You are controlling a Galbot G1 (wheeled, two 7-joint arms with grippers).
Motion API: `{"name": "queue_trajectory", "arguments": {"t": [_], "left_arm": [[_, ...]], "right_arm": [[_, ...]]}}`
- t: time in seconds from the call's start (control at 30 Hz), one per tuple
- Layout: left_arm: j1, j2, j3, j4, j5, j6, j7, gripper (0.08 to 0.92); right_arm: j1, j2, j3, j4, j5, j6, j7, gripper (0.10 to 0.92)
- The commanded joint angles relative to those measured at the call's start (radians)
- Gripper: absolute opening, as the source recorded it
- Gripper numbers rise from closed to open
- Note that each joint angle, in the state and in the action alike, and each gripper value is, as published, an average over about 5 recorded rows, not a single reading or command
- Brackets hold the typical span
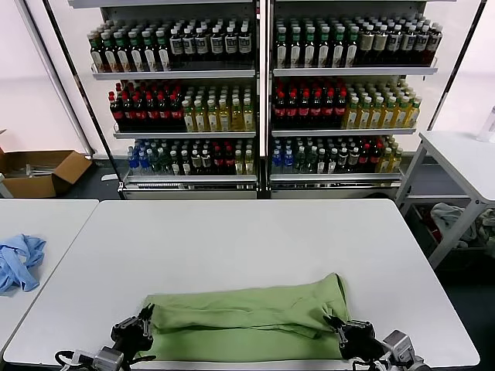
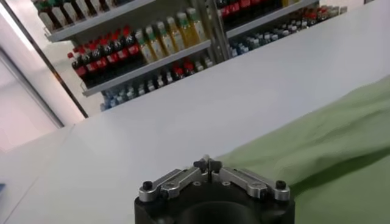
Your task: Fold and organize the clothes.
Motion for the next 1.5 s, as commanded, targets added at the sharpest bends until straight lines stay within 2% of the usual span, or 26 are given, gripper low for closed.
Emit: {"name": "queue_trajectory", "arguments": {"t": [0.03,0.23,0.4,0.53,0.7,0.8,1.07,1.27,1.5], "left_arm": [[0.003,-0.005,0.015,0.026,0.058,-0.012,-0.023,0.173],[0.019,0.006,-0.024,-0.004,0.079,0.005,-0.027,0.346],[0.018,-0.005,-0.071,-0.065,0.059,0.011,-0.050,0.493],[0.001,-0.047,-0.073,-0.096,0.021,-0.004,-0.071,0.606],[0.003,-0.107,-0.029,-0.066,-0.041,-0.051,-0.094,0.752],[0.033,-0.134,-0.006,-0.052,-0.066,-0.095,-0.106,0.807],[0.037,-0.174,0.026,0.035,-0.125,-0.203,-0.107,0.823],[0.029,-0.192,0.048,0.039,-0.189,-0.221,-0.102,0.823],[-0.003,-0.217,0.077,0.081,-0.278,-0.239,-0.117,0.823]], "right_arm": [[-0.009,0.054,-0.045,-0.022,0.017,0.062,0.162,0.224],[-0.012,0.087,-0.034,0.024,0.072,0.066,0.337,0.397],[-0.034,0.119,0.038,0.056,0.055,0.079,0.456,0.544],[-0.038,0.145,0.099,0.058,-0.007,0.179,0.465,0.657],[-0.061,0.158,0.138,0.044,-0.028,0.328,0.382,0.790],[-0.103,0.153,0.156,0.016,-0.029,0.439,0.323,0.818],[-0.134,0.160,0.160,-0.102,0.004,0.707,0.218,0.823],[-0.127,0.156,0.221,-0.162,0.116,0.741,0.191,0.823],[-0.124,0.156,0.272,-0.180,0.144,0.742,0.190,0.823]]}}
